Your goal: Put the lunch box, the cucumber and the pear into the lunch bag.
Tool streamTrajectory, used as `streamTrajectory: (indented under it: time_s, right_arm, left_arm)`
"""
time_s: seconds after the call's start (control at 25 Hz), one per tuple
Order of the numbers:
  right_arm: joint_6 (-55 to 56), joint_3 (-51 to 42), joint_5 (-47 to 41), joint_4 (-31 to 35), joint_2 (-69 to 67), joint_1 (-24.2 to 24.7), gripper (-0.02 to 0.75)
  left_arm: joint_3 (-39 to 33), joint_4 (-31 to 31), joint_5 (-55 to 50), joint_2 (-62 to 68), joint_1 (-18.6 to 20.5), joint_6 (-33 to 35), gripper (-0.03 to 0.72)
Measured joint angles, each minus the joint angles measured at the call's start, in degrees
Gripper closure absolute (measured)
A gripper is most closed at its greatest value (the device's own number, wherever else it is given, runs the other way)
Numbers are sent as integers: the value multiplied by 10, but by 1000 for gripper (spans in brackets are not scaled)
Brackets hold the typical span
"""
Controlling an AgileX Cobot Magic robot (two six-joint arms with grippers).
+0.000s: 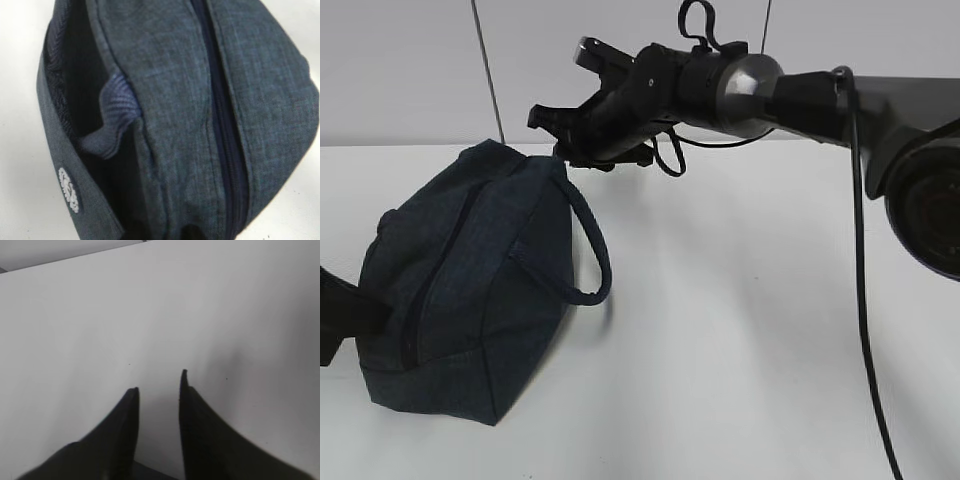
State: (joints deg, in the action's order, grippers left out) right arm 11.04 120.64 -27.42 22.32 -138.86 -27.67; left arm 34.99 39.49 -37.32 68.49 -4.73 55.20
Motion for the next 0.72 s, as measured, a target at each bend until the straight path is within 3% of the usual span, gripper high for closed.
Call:
streamTrajectory:
  time_s: [0.08,0.16,0.48,0.72]
  right_arm:
    - [-23,0,-13,7,0,2,323]
    - [-42,0,-24,9,0,2,254]
    - [-144,1,-55,10,44,3,210]
    - [-155,2,-114,-3,70,3,210]
  left_arm:
    - [0,1,-1,0,0,0,459]
    - [0,1,-2,0,0,0,393]
    - [0,-1,-16,-9,0,-8,345]
    - [0,-76,-41,-36,0,-105,327]
